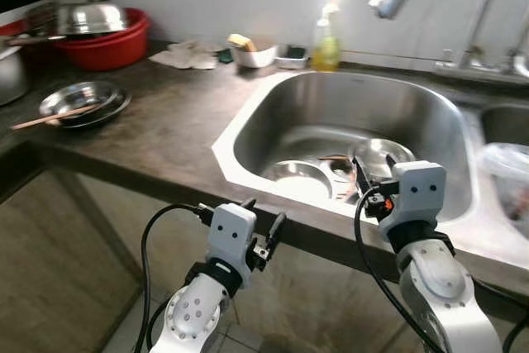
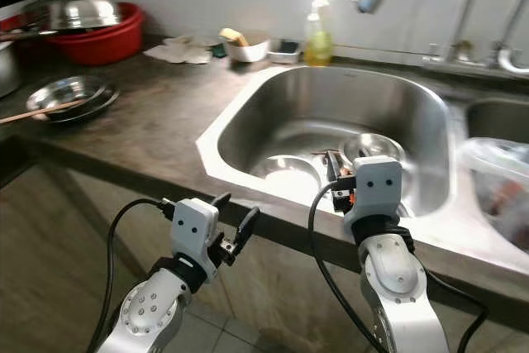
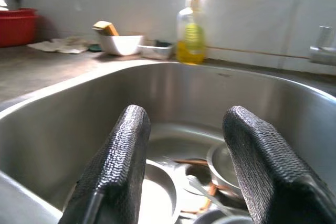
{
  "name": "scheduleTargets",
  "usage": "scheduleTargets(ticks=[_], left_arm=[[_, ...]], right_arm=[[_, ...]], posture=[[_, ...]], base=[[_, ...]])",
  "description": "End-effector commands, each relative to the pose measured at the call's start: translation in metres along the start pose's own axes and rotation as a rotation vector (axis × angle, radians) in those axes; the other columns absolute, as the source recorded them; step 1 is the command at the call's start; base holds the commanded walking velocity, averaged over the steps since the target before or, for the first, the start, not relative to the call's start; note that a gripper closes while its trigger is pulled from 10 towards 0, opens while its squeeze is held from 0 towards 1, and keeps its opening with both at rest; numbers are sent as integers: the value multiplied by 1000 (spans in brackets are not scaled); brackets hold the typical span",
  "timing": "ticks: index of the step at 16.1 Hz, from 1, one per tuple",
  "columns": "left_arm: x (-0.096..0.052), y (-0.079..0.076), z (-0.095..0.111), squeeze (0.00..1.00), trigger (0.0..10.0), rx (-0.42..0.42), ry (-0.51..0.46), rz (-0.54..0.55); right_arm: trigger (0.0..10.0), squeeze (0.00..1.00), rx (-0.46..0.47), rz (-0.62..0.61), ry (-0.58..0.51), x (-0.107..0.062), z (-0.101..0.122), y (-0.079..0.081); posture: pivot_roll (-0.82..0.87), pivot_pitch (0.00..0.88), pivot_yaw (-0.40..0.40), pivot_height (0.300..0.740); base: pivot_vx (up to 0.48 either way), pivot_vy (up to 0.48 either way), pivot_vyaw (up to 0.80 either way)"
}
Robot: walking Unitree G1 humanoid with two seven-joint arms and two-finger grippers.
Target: Kitchen organization
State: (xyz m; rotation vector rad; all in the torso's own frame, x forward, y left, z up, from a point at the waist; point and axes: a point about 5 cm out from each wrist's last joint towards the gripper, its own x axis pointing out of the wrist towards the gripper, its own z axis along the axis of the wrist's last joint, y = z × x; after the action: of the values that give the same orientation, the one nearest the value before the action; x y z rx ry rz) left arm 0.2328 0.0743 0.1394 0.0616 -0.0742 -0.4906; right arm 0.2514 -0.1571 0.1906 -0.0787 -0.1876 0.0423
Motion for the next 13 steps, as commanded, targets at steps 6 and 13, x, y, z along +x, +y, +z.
scheduleTargets(ticks=[6,13], left_arm=[[-1,1,-1,0,10000,10,-7,12],[-1,1,-1,0,10000,4,-6,12]], right_arm=[[10000,0,15,19,-14,4,2,6],[10000,0,24,22,-16,6,3,7]], posture=[[-46,29,23,740],[-46,31,23,740]], base=[[0,234,800],[0,0,800]])
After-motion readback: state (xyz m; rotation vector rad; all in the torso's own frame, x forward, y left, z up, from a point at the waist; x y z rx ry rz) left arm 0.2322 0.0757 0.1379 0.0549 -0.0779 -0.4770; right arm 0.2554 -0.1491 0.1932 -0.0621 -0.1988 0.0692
